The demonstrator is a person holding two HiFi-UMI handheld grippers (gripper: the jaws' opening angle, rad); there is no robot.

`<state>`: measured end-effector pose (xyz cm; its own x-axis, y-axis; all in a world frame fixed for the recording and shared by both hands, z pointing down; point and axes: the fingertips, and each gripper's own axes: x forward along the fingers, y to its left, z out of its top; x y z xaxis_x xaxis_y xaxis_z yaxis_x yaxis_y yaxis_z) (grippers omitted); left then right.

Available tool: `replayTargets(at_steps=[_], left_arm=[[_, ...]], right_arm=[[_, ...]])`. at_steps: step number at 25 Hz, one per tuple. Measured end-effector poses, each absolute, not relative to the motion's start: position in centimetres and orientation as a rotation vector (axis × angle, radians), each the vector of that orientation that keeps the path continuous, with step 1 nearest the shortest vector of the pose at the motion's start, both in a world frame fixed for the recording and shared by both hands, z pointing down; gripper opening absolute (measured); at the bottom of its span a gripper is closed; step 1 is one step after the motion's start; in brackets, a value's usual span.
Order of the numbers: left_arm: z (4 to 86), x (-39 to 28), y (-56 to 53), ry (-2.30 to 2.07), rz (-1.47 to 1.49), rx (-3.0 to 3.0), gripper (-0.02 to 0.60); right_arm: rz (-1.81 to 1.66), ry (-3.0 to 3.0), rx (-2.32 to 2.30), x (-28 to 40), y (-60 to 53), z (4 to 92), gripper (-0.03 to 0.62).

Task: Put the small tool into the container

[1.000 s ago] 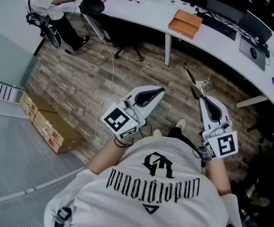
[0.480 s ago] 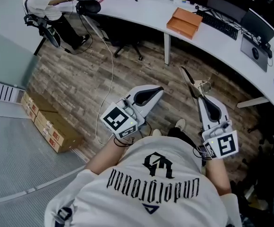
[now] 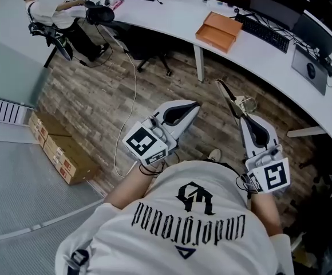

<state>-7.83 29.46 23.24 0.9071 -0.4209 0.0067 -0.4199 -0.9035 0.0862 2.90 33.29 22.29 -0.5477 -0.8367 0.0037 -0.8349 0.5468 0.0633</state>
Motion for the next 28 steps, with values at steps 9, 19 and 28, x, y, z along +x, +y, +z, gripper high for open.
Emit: replayTargets(at_steps=[9, 19, 28], left_arm=[[23.4, -3.5, 26.0, -0.778, -0.034, 2.952, 0.014], [23.7, -1.6, 22.5, -0.743, -0.032, 2.955, 0.014], [24.4, -2.4, 17.5, -0.728, -0.008, 2.954, 0.014]], right_arm=[[-0.11, -2.758, 1.427, 8.6, 30.2, 21.9, 0.021], [-0.087, -2.737, 1.463, 10.7, 27.0, 22.2, 0.021], [-0.043, -2.71, 1.499, 10.7, 22.0, 23.0, 0.021]])
